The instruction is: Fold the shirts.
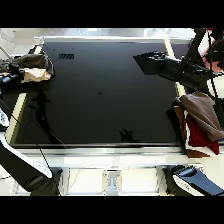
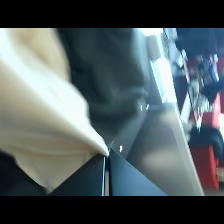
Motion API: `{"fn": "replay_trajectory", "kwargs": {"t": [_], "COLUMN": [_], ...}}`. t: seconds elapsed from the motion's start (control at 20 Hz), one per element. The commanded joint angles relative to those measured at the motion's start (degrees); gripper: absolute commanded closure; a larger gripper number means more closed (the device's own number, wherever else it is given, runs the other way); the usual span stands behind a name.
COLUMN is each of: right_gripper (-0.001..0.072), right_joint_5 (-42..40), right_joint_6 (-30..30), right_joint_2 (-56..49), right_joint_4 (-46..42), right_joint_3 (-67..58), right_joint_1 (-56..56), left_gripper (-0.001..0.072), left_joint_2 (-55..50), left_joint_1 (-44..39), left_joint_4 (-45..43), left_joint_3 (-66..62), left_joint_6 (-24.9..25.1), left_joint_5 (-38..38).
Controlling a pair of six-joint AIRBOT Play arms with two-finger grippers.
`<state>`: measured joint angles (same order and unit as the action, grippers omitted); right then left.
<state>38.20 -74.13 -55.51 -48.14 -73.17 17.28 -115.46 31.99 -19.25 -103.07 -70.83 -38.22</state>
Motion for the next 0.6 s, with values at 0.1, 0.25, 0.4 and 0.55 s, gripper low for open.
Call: {"fn": "replay_trajectory", "kwargs": {"t": [0.1,0.25,0.4,0.55], "right_gripper": [0.0391,0.0392,0.0392,0.0392], "right_joint_5": [-15.74,-15.17,-8.87,2.38], "right_joint_6": [0.07,0.09,0.24,0.22], "right_joint_2": [0.04,0.11,0.52,3.5], "right_joint_4": [-0.15,-0.22,-4.26,-13.49], "right_joint_3": [-0.07,-0.07,-0.07,-0.07], "right_joint_1": [0.02,0.02,0.0,-2.01], "left_gripper": [0.0698,0.0697,0.0697,0.0698], "left_joint_2": [13.44,20.79,24.52,24.74], "left_joint_1": [-4.68,-12.15,-22.91,-36.74], "left_joint_4": [0.42,0.15,-0.26,-3.39], "left_joint_3": [-0.28,-0.28,-0.26,-0.07], "left_joint_6": [10.73,11.72,9.42,5.95], "left_joint_5": [-25.09,-33.66,-40.98,-43.87]}}
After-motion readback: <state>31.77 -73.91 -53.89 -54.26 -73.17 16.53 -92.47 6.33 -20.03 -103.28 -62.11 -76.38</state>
